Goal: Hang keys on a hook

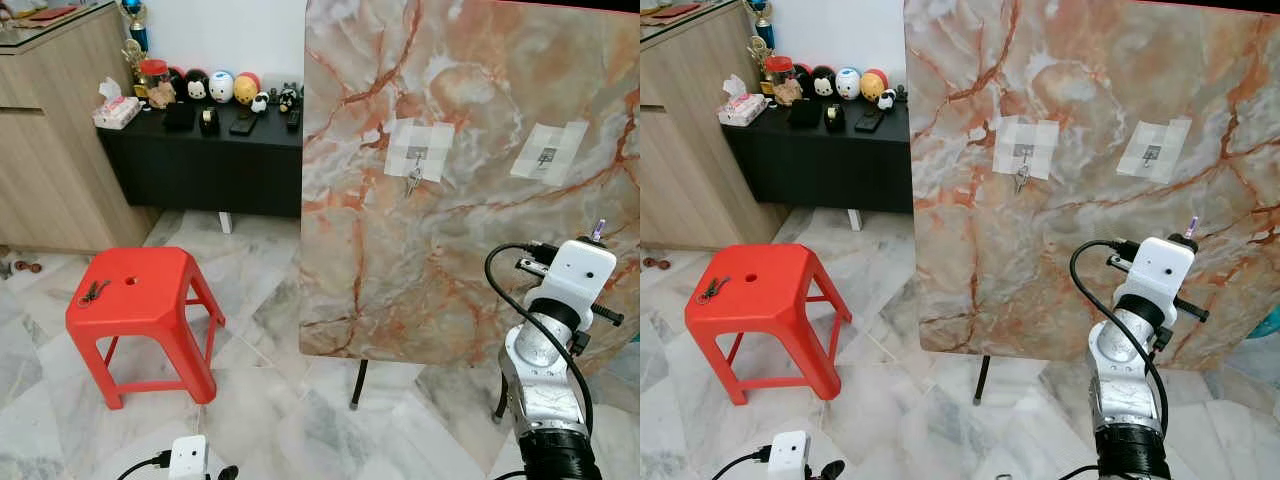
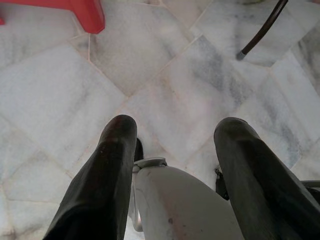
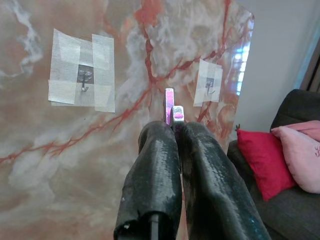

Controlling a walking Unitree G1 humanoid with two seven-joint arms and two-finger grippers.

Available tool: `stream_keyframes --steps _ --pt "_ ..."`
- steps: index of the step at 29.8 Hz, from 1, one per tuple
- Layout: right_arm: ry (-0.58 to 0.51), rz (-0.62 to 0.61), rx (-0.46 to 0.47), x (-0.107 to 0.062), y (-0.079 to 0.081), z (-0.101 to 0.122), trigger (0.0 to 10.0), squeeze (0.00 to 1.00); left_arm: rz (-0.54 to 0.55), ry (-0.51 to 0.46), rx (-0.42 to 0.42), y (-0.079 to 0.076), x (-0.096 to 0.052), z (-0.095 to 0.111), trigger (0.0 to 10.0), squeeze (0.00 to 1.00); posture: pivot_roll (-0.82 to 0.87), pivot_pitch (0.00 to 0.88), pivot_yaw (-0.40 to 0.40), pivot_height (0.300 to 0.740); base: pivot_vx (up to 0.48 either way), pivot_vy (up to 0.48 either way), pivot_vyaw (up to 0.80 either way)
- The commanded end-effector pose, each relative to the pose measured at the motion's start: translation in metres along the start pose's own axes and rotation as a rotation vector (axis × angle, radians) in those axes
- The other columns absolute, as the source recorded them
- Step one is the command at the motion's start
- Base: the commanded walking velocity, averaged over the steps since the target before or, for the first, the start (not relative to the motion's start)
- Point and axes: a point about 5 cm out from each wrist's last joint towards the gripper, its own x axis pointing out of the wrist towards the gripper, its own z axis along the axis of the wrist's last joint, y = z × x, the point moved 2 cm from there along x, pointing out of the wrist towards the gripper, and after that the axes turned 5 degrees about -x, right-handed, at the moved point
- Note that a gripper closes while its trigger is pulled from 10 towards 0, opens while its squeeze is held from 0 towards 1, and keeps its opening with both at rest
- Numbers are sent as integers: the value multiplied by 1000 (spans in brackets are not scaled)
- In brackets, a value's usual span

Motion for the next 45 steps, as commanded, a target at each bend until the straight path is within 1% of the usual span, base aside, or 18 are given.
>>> stream_keyframes --steps 1,3,5,7,11,14,28,37,40,45 --pt "-2 -11 14 5 -1 4 10000 0 5 3 -23 0 -1 -3 10000 0 35 0 -77 740 281 0 0" --pt "5 -7 20 5 0 3 10000 0 6 2 -22 0 -1 -3 10000 0 35 0 -77 740 281 0 0" --pt "51 -14 30 4 0 -3 10000 0 5 2 -24 0 -1 -2 10000 0 35 0 -77 740 287 0 -228" --pt "66 -17 34 3 -1 -5 10000 0 5 2 -24 0 -1 -2 10000 0 35 0 -77 740 289 0 -628" --pt "59 -5 35 3 1 -5 10000 0 4 1 -23 0 -1 -2 10000 0 35 0 -77 740 291 0 -800" --pt "46 2 34 2 2 -2 10000 0 4 0 -24 0 -1 -2 10000 0 36 0 -78 740 291 0 0" --pt "66 25 47 0 7 -6 10000 0 2 -1 -22 0 -1 -2 10000 0 38 0 -78 740 291 0 0" --pt "48 22 56 0 6 -3 10000 0 2 -6 -23 -1 -1 -2 10000 0 38 0 -77 740 292 0 0" --pt "8 21 71 -1 6 4 10000 0 2 -9 -24 0 -1 -1 10000 0 38 0 -77 740 0 0 0" --pt "-5 25 77 -3 8 6 10000 0 -1 -12 -30 -1 -1 -2 10000 0 37 0 -76 740 0 0 0"
